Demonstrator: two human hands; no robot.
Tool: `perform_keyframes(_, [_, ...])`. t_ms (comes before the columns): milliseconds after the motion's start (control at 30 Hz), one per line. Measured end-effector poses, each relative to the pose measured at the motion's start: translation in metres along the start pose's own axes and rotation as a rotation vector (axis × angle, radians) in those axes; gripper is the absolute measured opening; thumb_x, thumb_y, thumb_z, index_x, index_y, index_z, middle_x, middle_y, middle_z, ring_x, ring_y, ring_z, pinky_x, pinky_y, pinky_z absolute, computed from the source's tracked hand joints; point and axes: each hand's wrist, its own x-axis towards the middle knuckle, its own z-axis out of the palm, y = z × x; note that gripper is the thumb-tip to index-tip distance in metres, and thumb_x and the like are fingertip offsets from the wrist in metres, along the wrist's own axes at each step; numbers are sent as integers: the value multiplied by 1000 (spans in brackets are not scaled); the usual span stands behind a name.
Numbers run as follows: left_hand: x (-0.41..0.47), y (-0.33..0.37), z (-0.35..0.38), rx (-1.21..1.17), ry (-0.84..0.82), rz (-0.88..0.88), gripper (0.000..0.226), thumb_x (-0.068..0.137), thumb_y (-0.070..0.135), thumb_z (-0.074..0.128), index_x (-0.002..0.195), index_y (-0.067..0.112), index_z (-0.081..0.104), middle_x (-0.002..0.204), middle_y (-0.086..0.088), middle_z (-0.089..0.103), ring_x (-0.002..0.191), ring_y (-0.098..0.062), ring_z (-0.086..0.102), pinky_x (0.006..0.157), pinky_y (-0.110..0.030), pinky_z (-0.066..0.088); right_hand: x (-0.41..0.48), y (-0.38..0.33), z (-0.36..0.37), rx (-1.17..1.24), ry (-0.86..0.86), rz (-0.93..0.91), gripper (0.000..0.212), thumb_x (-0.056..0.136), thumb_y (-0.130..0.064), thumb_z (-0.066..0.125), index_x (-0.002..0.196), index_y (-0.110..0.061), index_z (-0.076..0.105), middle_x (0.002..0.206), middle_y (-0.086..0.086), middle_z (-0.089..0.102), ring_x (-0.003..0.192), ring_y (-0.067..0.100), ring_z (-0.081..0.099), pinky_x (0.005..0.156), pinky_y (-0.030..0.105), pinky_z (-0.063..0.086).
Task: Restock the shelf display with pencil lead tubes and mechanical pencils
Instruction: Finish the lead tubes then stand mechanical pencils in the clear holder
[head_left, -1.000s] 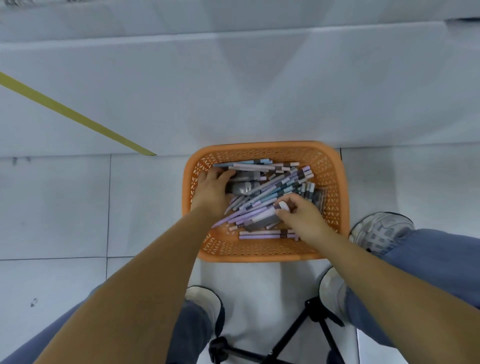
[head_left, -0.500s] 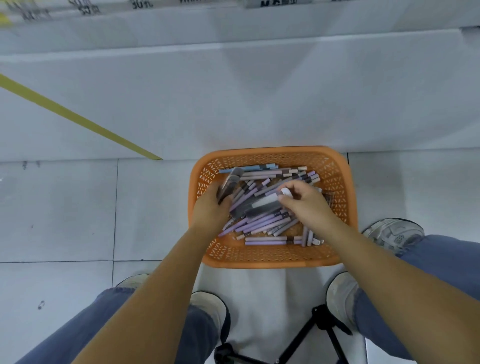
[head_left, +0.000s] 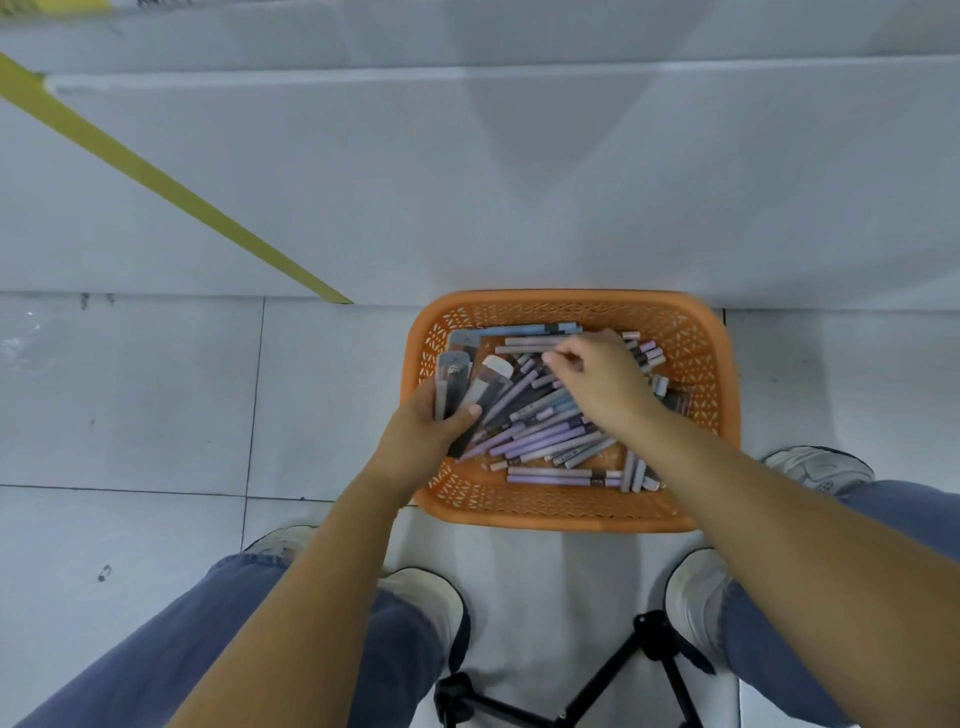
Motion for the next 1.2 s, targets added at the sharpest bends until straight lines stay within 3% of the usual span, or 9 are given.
perform_keyframes(100, [-8, -5, -11, -134, 84, 13, 26, 100, 26, 60, 124, 35, 59, 111, 10, 74, 99, -9, 72, 84, -28, 58, 8, 14, 10, -349, -53, -32, 31, 95, -41, 55, 109, -17, 70, 119, 4, 65, 117, 29, 46, 97, 39, 37])
perform_keyframes(200, [-11, -6, -19, -177, 147, 18, 23, 99, 25, 60, 122, 31, 59, 106, 12, 74, 94, -8, 73, 74, -21, 58, 7, 17, 28, -474, -43, 18, 54, 87, -58, 57, 133, -30, 52, 133, -1, 55, 122, 27, 39, 93, 38, 33])
perform_keyframes(333, [-12, -8, -22, -181, 167, 32, 20, 100, 27, 59, 118, 35, 57, 106, 15, 72, 94, -9, 72, 69, -18, 57, 3, 14, 44, -512, 15, 37, 57, 79, -54, 66, 130, -35, 49, 130, -3, 57, 120, 26, 40, 87, 39, 30])
perform_keyframes(533, [-12, -9, -18, -149, 133, 30, 25, 100, 29, 59, 123, 36, 56, 113, 10, 71, 103, -15, 70, 85, -32, 59, -6, 11, 42, -255, -1, 58, 22, 83, -31, 71, 86, -35, 50, 91, -11, 56, 102, 20, 48, 81, 36, 30])
perform_keyframes(700, [-16, 1, -12, -145, 88, 10, 28, 102, 26, 57, 129, 31, 56, 117, 1, 71, 101, -16, 72, 90, -38, 59, -17, 6, 1, 256, 14, 153, 18, 87, -15, 69, 84, -29, 59, 87, -12, 61, 80, 3, 56, 68, 24, 43])
perform_keyframes(800, [-20, 12, -1, -128, 36, 45, 28, 103, 26, 56, 130, 30, 57, 117, 1, 72, 103, -15, 71, 90, -36, 58, -32, 8, -40, 317, -80, 140, 13, 89, -16, 68, 88, -29, 64, 90, -6, 67, 72, 5, 65, 62, 19, 48])
perform_keyframes(900, [-25, 25, 18, -110, -56, 102, 25, 102, 23, 58, 123, 35, 58, 115, 6, 73, 105, -11, 70, 82, -23, 56, -46, 6, -64, 366, -217, 119, 12, 86, -16, 71, 94, -24, 70, 97, -5, 72, 83, 5, 69, 63, 12, 51])
perform_keyframes(1067, [-30, 34, 50, -145, -306, 39, 36, 99, 22, 62, 131, 40, 58, 121, 12, 72, 112, -10, 68, 91, -29, 57, -56, -6, -62, 368, -152, 88, 14, 83, -13, 74, 92, -23, 69, 85, -4, 73, 76, 14, 71, 67, 23, 58])
perform_keyframes(1200, [-28, 29, 60, -93, -332, 48, 56, 89, 15, 75, 136, 36, 53, 123, 12, 71, 114, -8, 67, 94, -28, 55, -63, 0, -55, 439, -197, 84, 17, 86, -16, 72, 98, -27, 69, 89, -6, 74, 73, 13, 73, 64, 20, 57])
